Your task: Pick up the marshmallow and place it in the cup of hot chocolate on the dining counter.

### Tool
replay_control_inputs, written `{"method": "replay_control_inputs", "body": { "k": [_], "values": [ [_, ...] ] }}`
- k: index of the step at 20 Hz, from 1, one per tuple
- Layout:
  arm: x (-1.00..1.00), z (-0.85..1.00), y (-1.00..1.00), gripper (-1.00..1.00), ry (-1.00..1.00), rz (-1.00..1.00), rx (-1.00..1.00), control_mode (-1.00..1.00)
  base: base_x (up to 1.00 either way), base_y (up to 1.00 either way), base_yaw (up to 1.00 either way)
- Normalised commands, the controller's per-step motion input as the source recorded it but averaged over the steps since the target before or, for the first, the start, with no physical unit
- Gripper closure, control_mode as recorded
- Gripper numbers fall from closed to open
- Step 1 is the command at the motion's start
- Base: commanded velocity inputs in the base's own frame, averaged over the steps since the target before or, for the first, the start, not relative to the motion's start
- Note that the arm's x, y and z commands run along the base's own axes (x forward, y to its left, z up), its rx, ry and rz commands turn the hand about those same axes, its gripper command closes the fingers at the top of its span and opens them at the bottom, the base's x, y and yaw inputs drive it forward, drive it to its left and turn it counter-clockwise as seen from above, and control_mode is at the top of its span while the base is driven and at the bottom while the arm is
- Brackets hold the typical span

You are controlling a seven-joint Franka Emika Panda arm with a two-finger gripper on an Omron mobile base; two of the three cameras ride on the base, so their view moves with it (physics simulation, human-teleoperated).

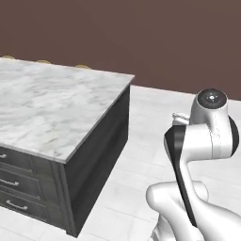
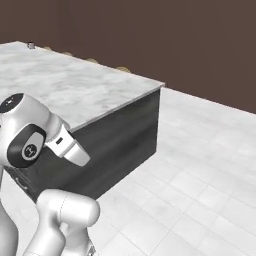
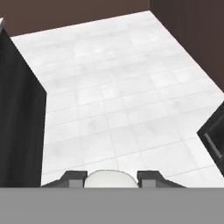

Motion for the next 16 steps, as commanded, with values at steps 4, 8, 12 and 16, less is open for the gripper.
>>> {"method": "replay_control_inputs", "body": {
  "k": [4, 8, 12, 16],
  "values": [
    [0.00, 0.00, 0.00, 1.00, 0.00, 0.00, 0.00, 1.00, 0.88, -1.00, 0.19],
    [0.00, 0.00, 0.00, 1.00, 0.00, 0.00, 0.00, 1.00, 0.91, -1.00, 0.23],
    [0.00, 0.00, 0.00, 1.00, 0.00, 0.00, 0.00, 1.00, 0.92, -1.00, 0.23],
    [0.00, 0.00, 0.00, 1.00, 0.00, 0.00, 0.00, 1.00, 0.91, -1.00, 0.22]
  ]
}}
